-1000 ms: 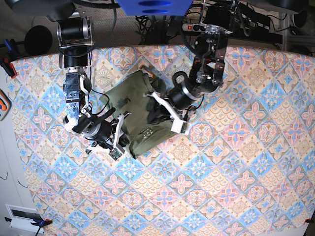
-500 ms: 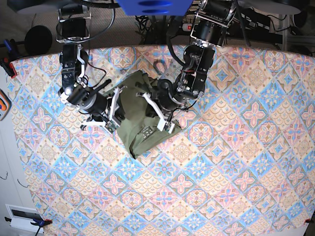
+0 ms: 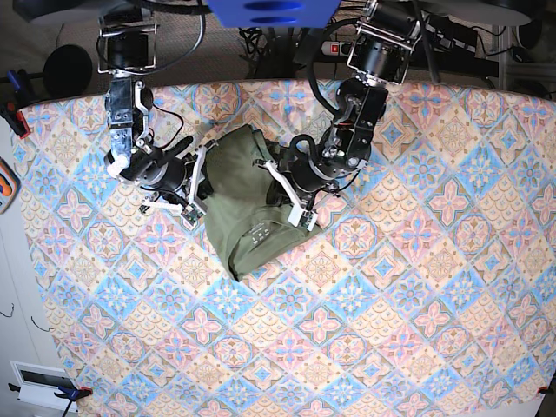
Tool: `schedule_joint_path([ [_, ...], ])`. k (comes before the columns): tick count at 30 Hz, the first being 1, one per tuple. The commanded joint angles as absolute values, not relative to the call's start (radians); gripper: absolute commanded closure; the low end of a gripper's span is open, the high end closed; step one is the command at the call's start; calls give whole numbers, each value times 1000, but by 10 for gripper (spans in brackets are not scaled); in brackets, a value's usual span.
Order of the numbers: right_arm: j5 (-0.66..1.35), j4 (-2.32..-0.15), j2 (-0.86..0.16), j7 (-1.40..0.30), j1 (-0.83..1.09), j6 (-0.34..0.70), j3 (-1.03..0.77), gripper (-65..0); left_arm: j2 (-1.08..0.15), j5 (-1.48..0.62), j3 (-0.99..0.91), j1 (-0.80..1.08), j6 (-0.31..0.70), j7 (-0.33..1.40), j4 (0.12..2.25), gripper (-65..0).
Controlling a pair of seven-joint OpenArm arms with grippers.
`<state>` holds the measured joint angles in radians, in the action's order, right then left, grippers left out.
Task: Layout the t-shirt on the table in an organized manner, then fold the t-shirt properly
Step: 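Press the bundle's sides flat with both grippers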
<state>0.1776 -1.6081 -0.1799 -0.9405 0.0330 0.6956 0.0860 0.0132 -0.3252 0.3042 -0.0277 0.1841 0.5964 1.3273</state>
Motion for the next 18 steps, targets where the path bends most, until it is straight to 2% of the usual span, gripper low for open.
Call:
schedule_joint_path([
  [1, 180, -1596, -183, -932, 19, 698, 82, -51, 7, -308, 305, -35, 171, 619, 1331, -7],
  [8, 122, -1475, -209, -832, 18, 698, 44, -51, -48, -306, 303, -39, 171, 619, 1331, -7],
  [14, 101, -1491, -209, -829, 19, 698, -33, -51, -77, -308, 302, -39, 171, 619, 1333, -7],
  [18, 102, -1596, -209, -834, 24, 698, -50, -51, -108, -331, 298, -31, 171, 618, 1406, -7],
])
